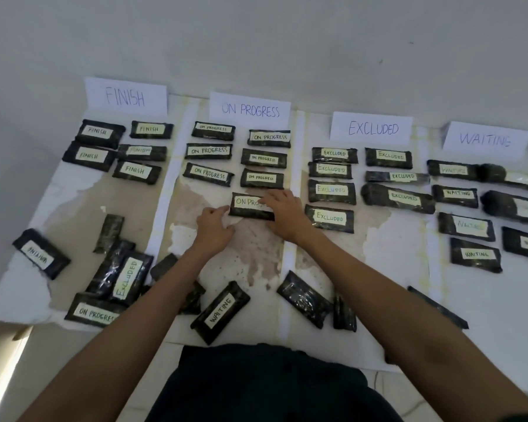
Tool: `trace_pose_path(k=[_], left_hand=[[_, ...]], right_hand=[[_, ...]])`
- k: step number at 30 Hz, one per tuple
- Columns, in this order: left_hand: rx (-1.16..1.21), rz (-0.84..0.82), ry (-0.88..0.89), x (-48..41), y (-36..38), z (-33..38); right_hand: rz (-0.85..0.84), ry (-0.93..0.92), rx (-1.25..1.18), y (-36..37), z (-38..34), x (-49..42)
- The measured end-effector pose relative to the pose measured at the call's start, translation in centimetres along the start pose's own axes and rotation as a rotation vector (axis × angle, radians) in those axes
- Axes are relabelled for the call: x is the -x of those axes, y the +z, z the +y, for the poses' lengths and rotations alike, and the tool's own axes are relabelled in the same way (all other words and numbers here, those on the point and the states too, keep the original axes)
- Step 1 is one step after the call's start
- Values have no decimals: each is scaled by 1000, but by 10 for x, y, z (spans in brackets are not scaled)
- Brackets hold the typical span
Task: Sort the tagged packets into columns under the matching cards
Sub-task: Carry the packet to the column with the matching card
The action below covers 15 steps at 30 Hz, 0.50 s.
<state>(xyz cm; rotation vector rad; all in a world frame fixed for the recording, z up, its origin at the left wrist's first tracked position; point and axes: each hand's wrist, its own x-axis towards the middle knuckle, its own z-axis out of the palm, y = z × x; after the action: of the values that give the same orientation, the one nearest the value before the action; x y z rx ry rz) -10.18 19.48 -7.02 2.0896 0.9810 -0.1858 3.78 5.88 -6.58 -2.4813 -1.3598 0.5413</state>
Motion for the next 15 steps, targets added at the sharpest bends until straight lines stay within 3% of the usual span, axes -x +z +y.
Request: trace_pose_path(k=[3,8,11,15], left_hand=[[-19,-29,97,36,-9,-3],[-314,-153,149,114,6,-31],[-457,-166,159,141,19,-52],[-626,-140,230,147,24,-61]], right_hand=[[-8,-42,-27,-4,-17,22],[-274,-209,-95,15,-58,68],[-399,-334,15,39,-77,83],[-361,-402,199,51,-90,86]])
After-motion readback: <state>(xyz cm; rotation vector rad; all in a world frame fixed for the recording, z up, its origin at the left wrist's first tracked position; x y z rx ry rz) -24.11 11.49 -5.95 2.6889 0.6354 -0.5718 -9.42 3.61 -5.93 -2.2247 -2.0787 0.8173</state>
